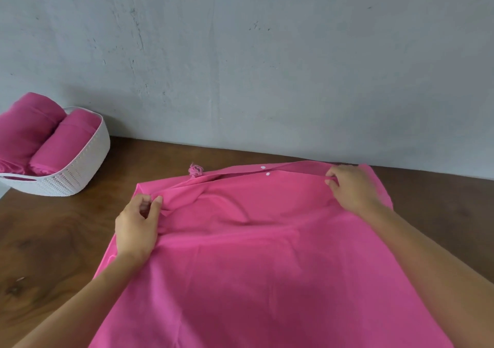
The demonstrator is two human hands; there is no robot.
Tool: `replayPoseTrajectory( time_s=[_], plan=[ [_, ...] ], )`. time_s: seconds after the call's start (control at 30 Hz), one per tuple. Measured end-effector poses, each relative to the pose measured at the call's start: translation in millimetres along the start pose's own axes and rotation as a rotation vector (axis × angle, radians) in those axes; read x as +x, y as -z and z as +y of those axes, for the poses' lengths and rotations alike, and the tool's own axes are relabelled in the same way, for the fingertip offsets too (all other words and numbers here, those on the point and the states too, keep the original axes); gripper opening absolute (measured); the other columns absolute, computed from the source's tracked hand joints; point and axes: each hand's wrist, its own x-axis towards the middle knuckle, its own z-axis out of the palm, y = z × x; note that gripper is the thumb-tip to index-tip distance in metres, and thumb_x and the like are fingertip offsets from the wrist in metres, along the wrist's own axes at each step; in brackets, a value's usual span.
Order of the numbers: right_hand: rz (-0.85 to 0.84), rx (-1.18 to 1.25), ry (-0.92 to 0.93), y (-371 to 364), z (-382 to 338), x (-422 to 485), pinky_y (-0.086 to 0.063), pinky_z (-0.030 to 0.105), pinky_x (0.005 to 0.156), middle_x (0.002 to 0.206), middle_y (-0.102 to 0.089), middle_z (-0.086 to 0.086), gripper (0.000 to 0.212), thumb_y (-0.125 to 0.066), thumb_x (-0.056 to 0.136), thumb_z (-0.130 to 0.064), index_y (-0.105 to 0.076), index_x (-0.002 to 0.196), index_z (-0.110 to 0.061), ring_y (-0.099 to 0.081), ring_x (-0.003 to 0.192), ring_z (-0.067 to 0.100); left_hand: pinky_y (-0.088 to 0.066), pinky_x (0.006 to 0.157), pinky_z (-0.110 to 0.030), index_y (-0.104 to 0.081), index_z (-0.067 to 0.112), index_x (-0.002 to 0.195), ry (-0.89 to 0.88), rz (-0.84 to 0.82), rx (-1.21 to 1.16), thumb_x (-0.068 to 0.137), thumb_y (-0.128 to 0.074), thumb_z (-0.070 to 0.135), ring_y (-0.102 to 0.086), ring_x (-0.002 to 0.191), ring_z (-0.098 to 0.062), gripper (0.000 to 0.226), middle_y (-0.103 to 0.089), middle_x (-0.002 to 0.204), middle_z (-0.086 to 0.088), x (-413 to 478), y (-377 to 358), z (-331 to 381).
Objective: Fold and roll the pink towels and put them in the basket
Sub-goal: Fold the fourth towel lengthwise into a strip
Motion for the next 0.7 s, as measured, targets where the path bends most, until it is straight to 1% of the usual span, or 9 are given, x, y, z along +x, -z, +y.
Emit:
replayPoseTrajectory(
  time_s=[0.1, 0.23, 0.27, 0.33, 0.4, 0.5, 0.57, 0.6, 0.7],
  plan=[
    [0.058, 0.025, 0.053, 1.2, -9.4, -29.8, -0.047, 0.040, 0.077, 0.080, -0.068, 0.001, 0.006, -0.071, 0.088, -0.011, -0.070, 0.084, -0.016, -0.062, 0.077, 0.027, -0.042, 0.077, -0.033, -0.064, 0.014, 0.087, -0.002, -0.011, 0.005, 0.100, -0.062, 0.028, -0.061, 0.082, -0.018, 0.019, -0.065, 0.080, 0.007, -0.8, 1.2, 1.0],
    [0.071, 0.047, 0.133, 0.4, -24.4, -69.4, -0.038, 0.033, 0.071, 0.076, -0.065, -0.001, 0.006, -0.074, 0.086, -0.010, -0.072, 0.084, -0.015, -0.059, 0.071, 0.025, -0.045, 0.078, -0.035, -0.065, 0.013, 0.091, -0.002, -0.023, -0.003, 0.100, -0.061, 0.030, -0.062, 0.084, -0.020, 0.020, -0.067, 0.084, 0.002, -0.3, 1.8, -0.3],
    [0.073, 0.057, 0.144, -0.1, -27.6, -78.1, -0.038, 0.033, 0.072, 0.076, -0.065, -0.002, 0.007, -0.075, 0.085, -0.010, -0.072, 0.084, -0.016, -0.058, 0.071, 0.024, -0.046, 0.078, -0.036, -0.065, 0.014, 0.091, -0.002, -0.025, -0.005, 0.100, -0.061, 0.031, -0.063, 0.083, -0.020, 0.020, -0.067, 0.084, 0.002, -0.5, 2.1, -0.4],
    [0.048, 0.082, 0.150, -3.9, -32.3, -92.4, -0.043, 0.034, 0.073, 0.079, -0.066, -0.005, 0.007, -0.075, 0.086, -0.011, -0.073, 0.086, -0.018, -0.059, 0.074, 0.022, -0.045, 0.078, -0.035, -0.065, 0.014, 0.090, -0.003, -0.028, -0.009, 0.100, -0.061, 0.030, -0.062, 0.083, -0.020, 0.020, -0.067, 0.083, 0.002, -0.9, 2.2, -0.5],
    [0.003, 0.101, 0.147, -8.4, -35.3, -101.5, -0.047, 0.037, 0.078, 0.083, -0.067, -0.007, 0.005, -0.070, 0.092, -0.018, -0.072, 0.088, -0.020, -0.060, 0.078, 0.019, -0.045, 0.077, -0.034, -0.065, 0.013, 0.090, 0.000, -0.028, -0.019, 0.100, -0.061, 0.029, -0.063, 0.082, -0.020, 0.020, -0.067, 0.083, 0.001, -1.2, 1.6, -0.6],
    [-0.031, 0.105, 0.147, -11.9, -37.9, -103.2, -0.049, 0.039, 0.081, 0.084, -0.069, -0.009, 0.020, -0.057, 0.099, -0.032, -0.071, 0.089, -0.021, -0.058, 0.080, 0.016, -0.047, 0.078, -0.036, -0.066, 0.014, 0.091, 0.002, -0.029, -0.023, 0.100, -0.061, 0.030, -0.064, 0.082, -0.022, 0.019, -0.068, 0.083, 0.000, -0.3, 1.2, -2.1],
    [0.019, 0.135, 0.133, -9.1, -39.3, -95.1, -0.049, 0.040, 0.081, 0.089, -0.069, -0.008, 0.025, -0.052, 0.101, -0.034, -0.071, 0.093, -0.020, -0.057, 0.086, 0.017, -0.048, 0.077, -0.036, -0.065, 0.014, 0.090, 0.001, -0.032, -0.022, 0.100, -0.061, 0.029, -0.063, 0.081, -0.022, 0.019, -0.067, 0.082, 0.001, -0.2, 1.3, -1.7],
    [0.062, 0.161, 0.118, -7.3, -39.1, -88.8, -0.049, 0.039, 0.084, 0.095, -0.068, -0.006, 0.023, -0.053, 0.101, -0.033, -0.071, 0.097, -0.019, -0.056, 0.092, 0.017, -0.047, 0.076, -0.036, -0.064, 0.014, 0.089, -0.001, -0.033, -0.024, 0.100, -0.061, 0.029, -0.063, 0.080, -0.021, 0.019, -0.067, 0.081, 0.002, -0.5, 1.5, -1.2],
    [0.163, 0.165, 0.032, -5.8, -35.6, -65.1, -0.046, 0.040, 0.097, 0.119, -0.064, 0.003, 0.023, -0.056, 0.101, -0.029, -0.068, 0.114, -0.015, -0.054, 0.115, 0.023, -0.042, 0.076, -0.032, -0.063, 0.015, 0.086, -0.009, -0.027, -0.029, 0.100, -0.062, 0.027, -0.062, 0.079, -0.019, 0.018, -0.065, 0.079, 0.004, -1.6, 1.5, -0.6]
  ],
)
